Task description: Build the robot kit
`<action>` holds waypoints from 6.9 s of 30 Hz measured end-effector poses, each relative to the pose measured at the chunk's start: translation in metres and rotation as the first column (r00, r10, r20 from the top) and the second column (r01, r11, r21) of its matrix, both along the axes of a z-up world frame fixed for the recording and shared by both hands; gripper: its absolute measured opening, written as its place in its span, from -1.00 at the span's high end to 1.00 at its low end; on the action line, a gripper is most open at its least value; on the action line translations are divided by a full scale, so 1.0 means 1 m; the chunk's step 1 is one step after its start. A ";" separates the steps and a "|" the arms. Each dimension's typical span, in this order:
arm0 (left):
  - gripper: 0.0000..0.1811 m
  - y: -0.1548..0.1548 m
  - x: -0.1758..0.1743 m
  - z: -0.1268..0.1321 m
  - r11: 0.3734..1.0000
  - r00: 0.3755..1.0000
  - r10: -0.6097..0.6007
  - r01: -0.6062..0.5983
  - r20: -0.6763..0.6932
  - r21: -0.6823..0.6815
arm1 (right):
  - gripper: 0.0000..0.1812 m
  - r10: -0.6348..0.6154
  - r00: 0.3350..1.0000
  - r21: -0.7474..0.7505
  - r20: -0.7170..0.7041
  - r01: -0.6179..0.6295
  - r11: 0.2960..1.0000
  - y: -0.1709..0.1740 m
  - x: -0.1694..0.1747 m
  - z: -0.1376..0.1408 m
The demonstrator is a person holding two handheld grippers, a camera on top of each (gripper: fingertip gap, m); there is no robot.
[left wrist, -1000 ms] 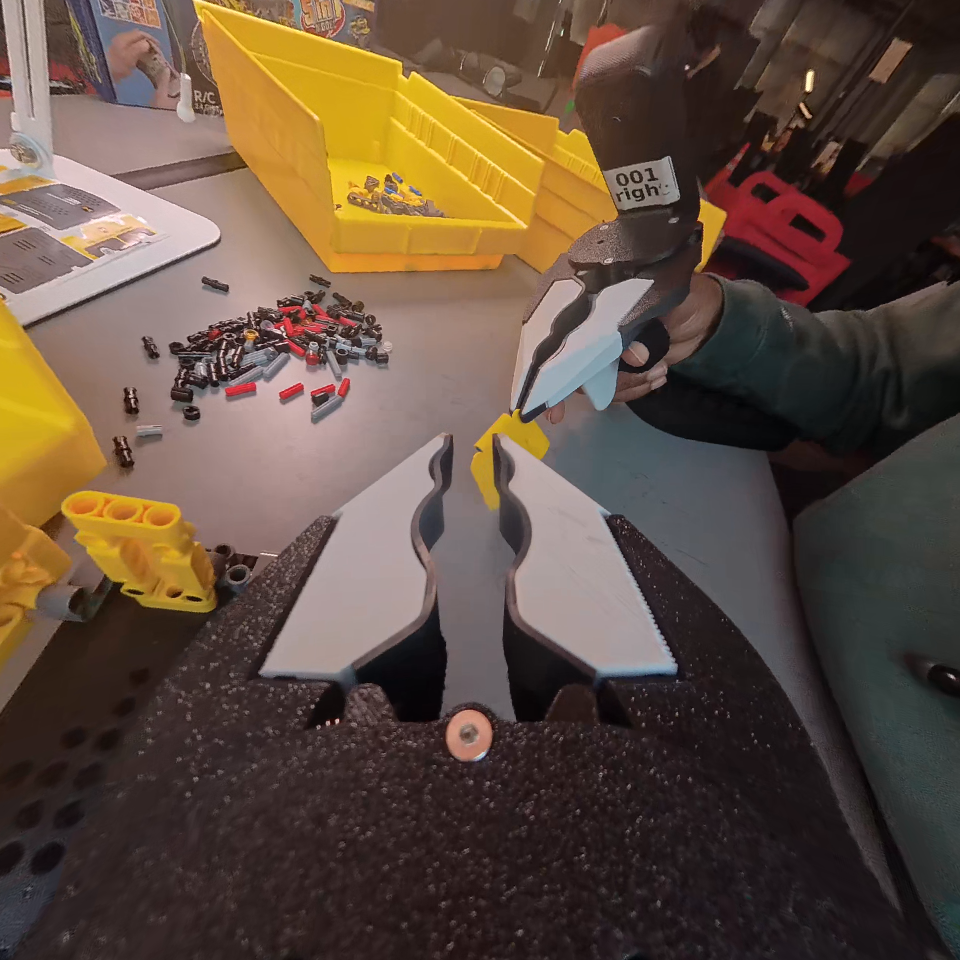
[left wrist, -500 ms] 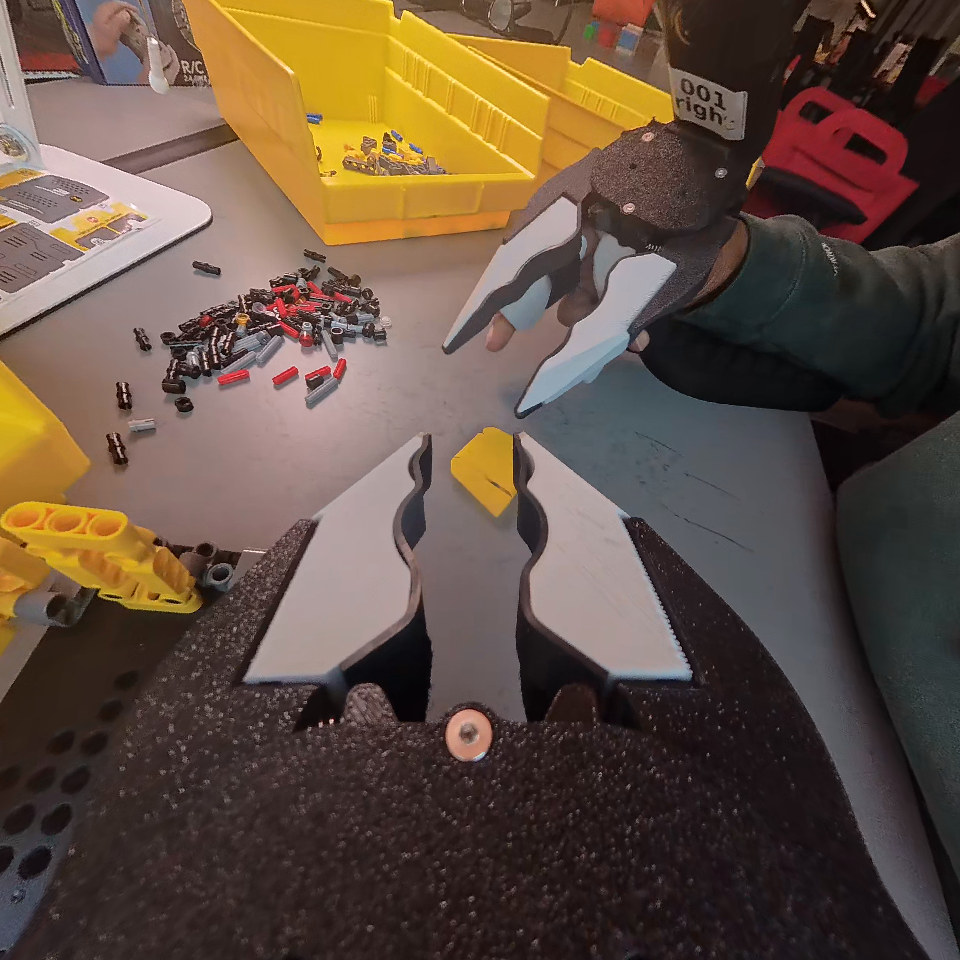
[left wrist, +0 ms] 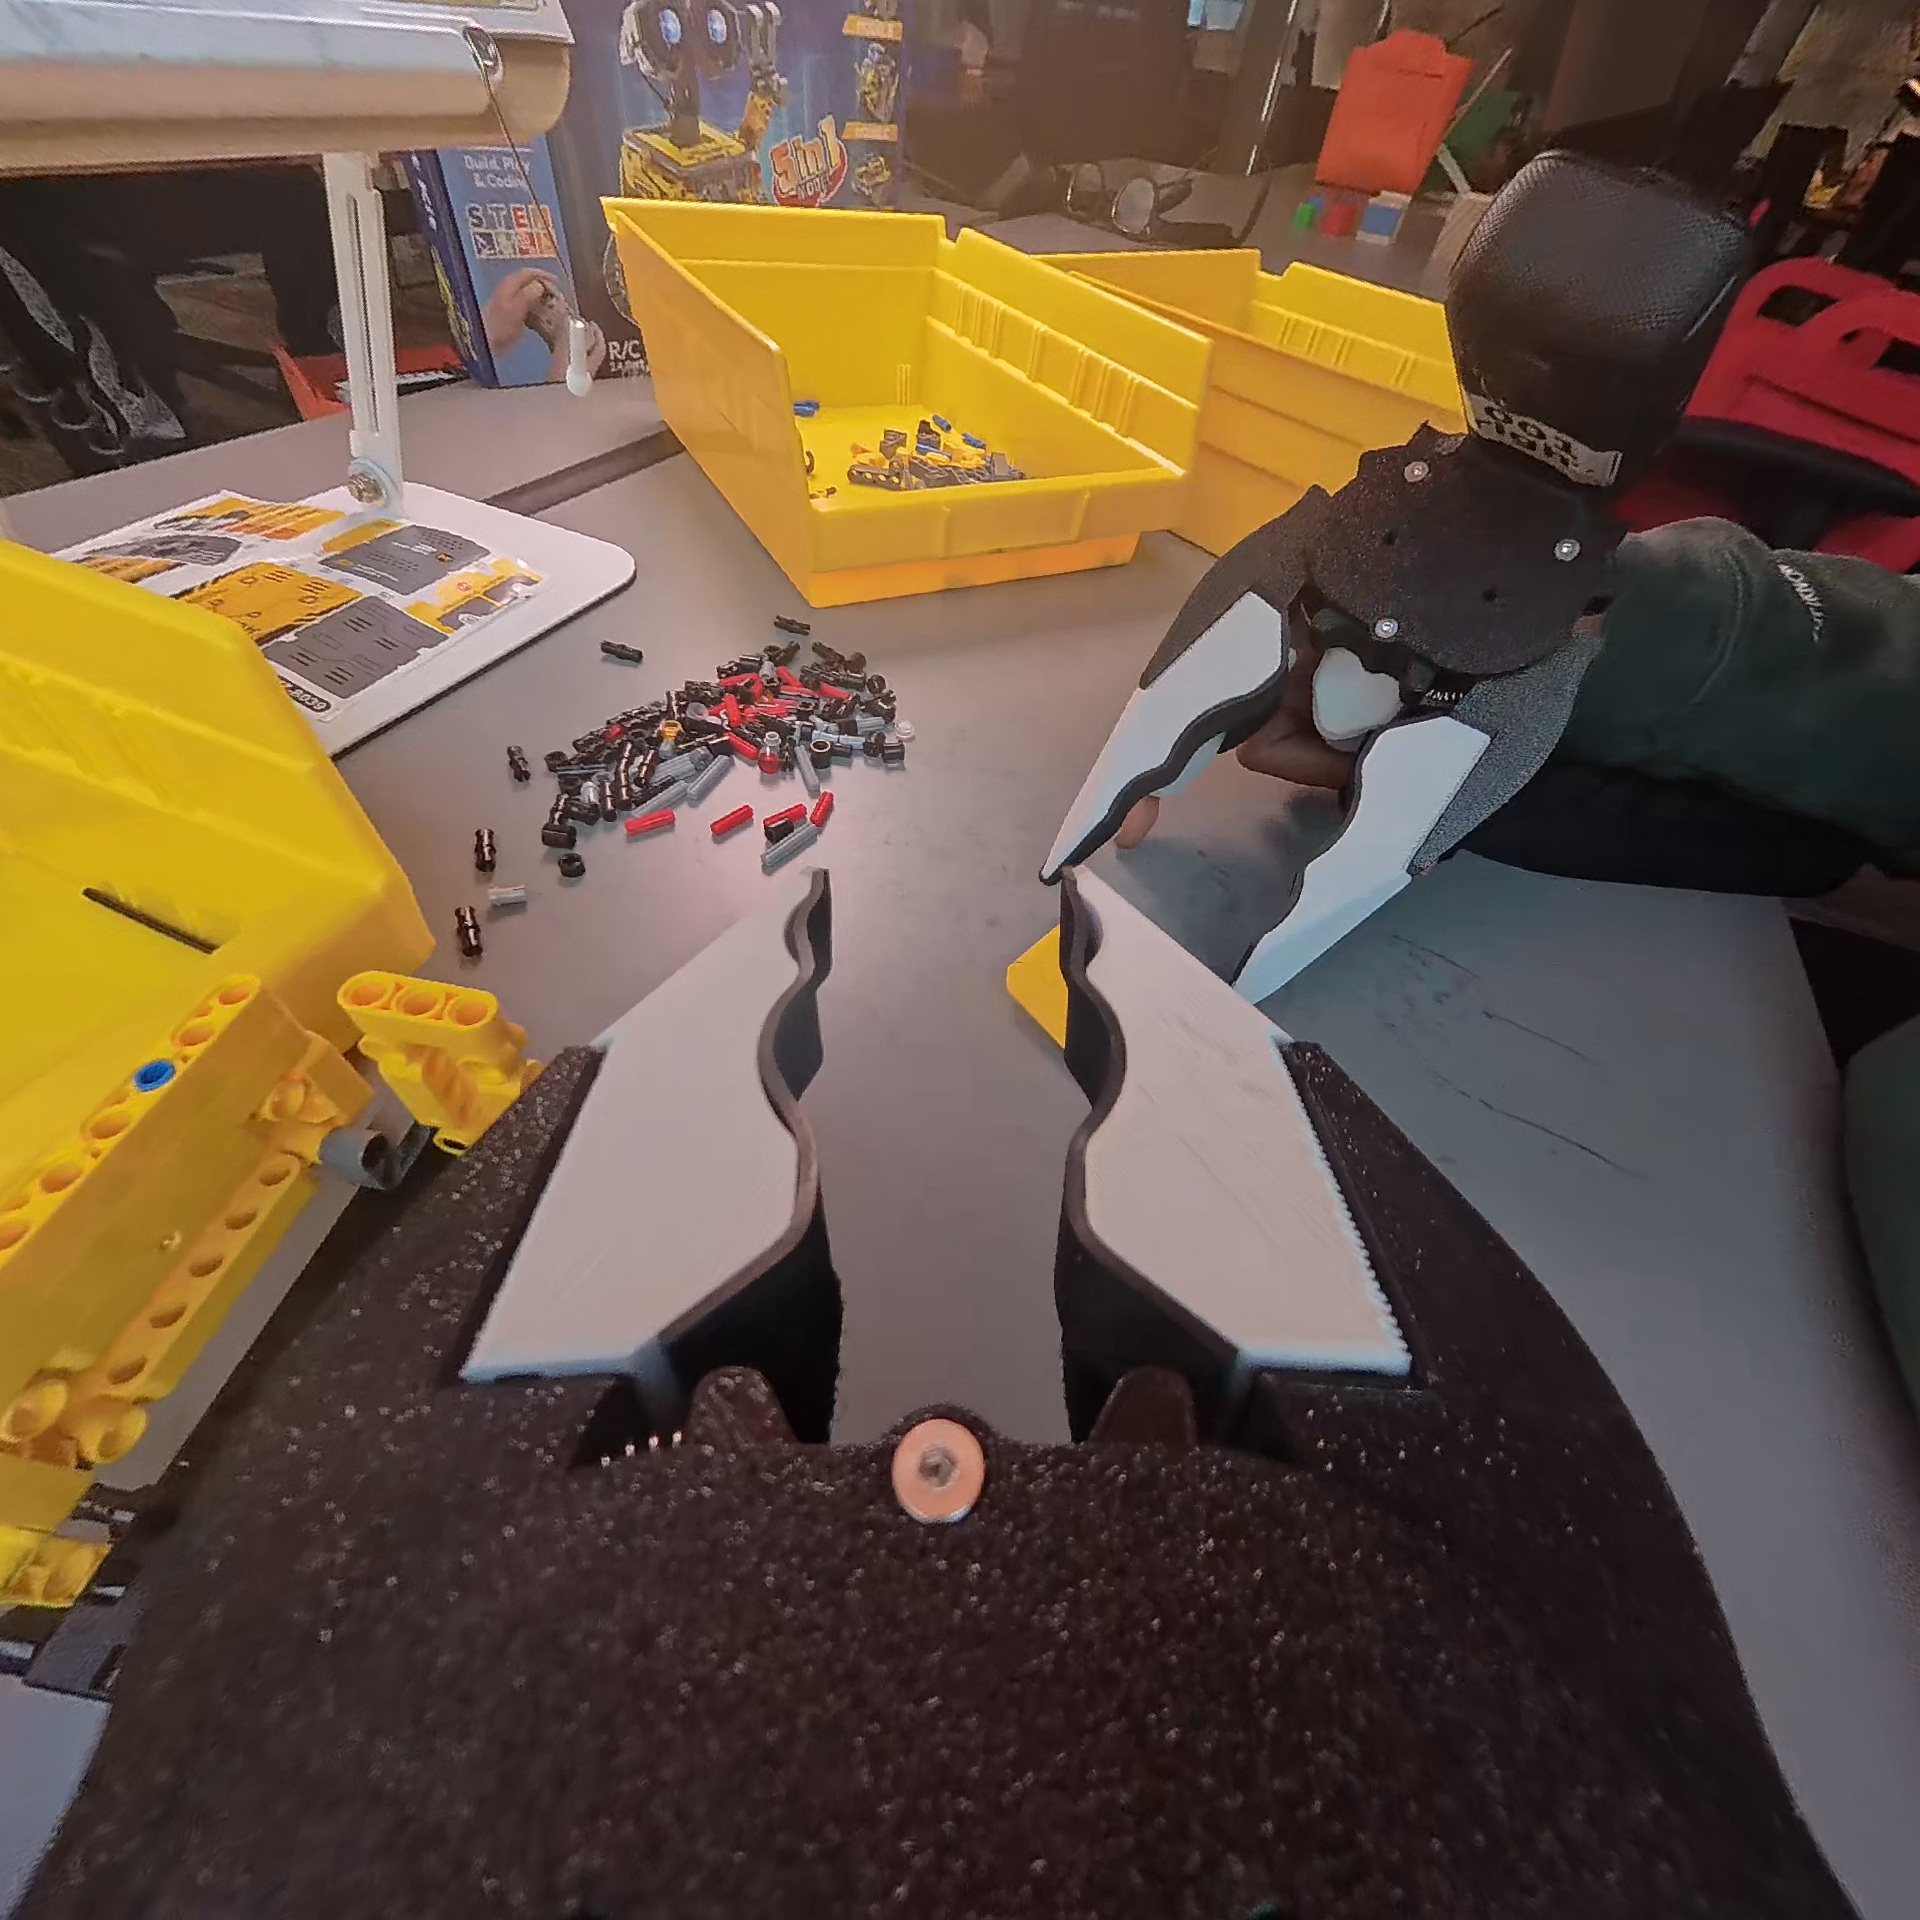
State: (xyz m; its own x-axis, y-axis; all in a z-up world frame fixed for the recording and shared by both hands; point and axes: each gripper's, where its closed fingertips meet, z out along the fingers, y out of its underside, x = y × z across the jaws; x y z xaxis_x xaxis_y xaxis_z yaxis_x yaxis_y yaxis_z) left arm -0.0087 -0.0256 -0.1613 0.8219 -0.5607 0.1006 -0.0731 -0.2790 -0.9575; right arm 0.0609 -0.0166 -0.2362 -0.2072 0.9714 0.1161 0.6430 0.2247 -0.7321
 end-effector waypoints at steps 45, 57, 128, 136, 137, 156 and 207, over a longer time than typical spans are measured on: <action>1.00 -0.002 0.051 -0.043 0.991 0.949 -0.107 0.077 -0.298 -0.108 | 0.81 -0.083 0.967 -0.243 -0.240 0.023 0.970 0.005 -0.017 0.057; 0.91 0.000 0.043 -0.036 0.993 0.972 -0.079 0.057 -0.219 -0.107 | 0.36 -0.017 0.989 -0.090 0.148 0.031 0.995 0.032 0.049 0.007; 0.58 0.011 0.040 -0.056 0.984 0.938 -0.062 0.000 -0.342 -0.179 | 0.57 -0.213 0.845 -0.016 -0.490 0.235 0.972 0.109 -0.033 0.119; 0.42 0.009 0.007 0.049 0.965 0.991 0.134 -0.130 -0.004 0.227 | 0.72 -0.440 0.539 -0.005 -0.718 0.628 0.778 0.234 -0.028 0.233; 0.39 0.008 0.000 0.052 0.958 0.987 0.158 -0.155 0.007 0.241 | 0.75 -0.459 0.522 -0.010 -0.719 0.652 0.758 0.249 -0.030 0.237; 0.93 0.008 -0.053 0.044 0.929 0.960 0.278 -0.279 0.039 0.244 | 1.00 -0.473 0.575 0.065 -0.668 0.678 0.732 0.333 -0.079 0.208; 0.82 0.013 -0.076 0.035 0.931 0.940 0.283 -0.317 0.191 0.181 | 0.99 -0.420 0.574 0.068 -0.703 0.642 0.764 0.332 -0.082 0.203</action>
